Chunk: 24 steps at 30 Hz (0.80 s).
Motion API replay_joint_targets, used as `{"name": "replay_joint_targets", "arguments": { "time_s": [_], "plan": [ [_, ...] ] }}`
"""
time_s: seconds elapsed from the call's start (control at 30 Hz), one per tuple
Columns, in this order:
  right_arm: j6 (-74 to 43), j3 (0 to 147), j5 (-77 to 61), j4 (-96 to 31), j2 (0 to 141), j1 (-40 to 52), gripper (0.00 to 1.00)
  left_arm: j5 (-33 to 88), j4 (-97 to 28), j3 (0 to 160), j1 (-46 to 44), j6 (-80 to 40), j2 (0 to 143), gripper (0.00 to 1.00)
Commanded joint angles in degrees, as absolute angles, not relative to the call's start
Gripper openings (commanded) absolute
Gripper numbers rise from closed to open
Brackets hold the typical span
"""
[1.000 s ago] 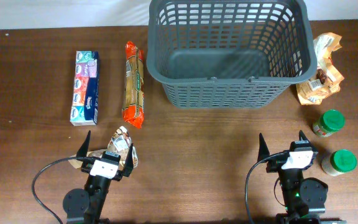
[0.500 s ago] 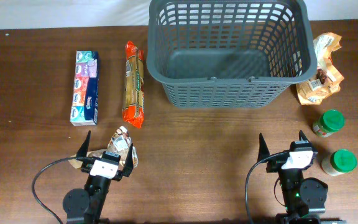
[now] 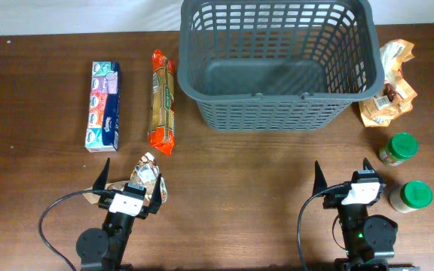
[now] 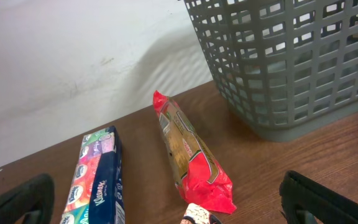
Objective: Pack container
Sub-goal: 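Move the right gripper over the front green-lidded jar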
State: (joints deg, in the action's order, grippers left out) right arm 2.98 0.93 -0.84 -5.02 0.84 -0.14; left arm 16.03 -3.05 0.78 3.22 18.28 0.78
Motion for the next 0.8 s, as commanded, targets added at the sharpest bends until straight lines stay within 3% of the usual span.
{"name": "replay_joint_targets", "arguments": {
  "time_s": [0.0,0.2,0.4,0.57,0.77],
  "plan": [
    [2.52,4.62,0.54,-7.42,0.21,0.34,0.99,16.25,-3.29,0.49,2.98,18.96,0.30,0.99],
    [2.52,19.57,13.21,-21.52,3.38,0.25,0.99,16.25,-3.29,0.49,2.98,18.94,0.30,0.99],
    [2.50,43.88,28.49,-38.87,17.76,0.27,0.99,16.27,-3.29,0.49,2.98,18.96,0.30,0.99],
    [-0.23,63.18,27.33,-53.19,29.74,0.27,0.99,16.27,-3.29,0.49,2.98,18.94,0.30,0.99],
    [-0.93,78.13,10.94,-66.13,38.48,0.27,0.99,16.25,-3.29,0.49,2.98,18.96,0.30,0.99]
  ]
}}
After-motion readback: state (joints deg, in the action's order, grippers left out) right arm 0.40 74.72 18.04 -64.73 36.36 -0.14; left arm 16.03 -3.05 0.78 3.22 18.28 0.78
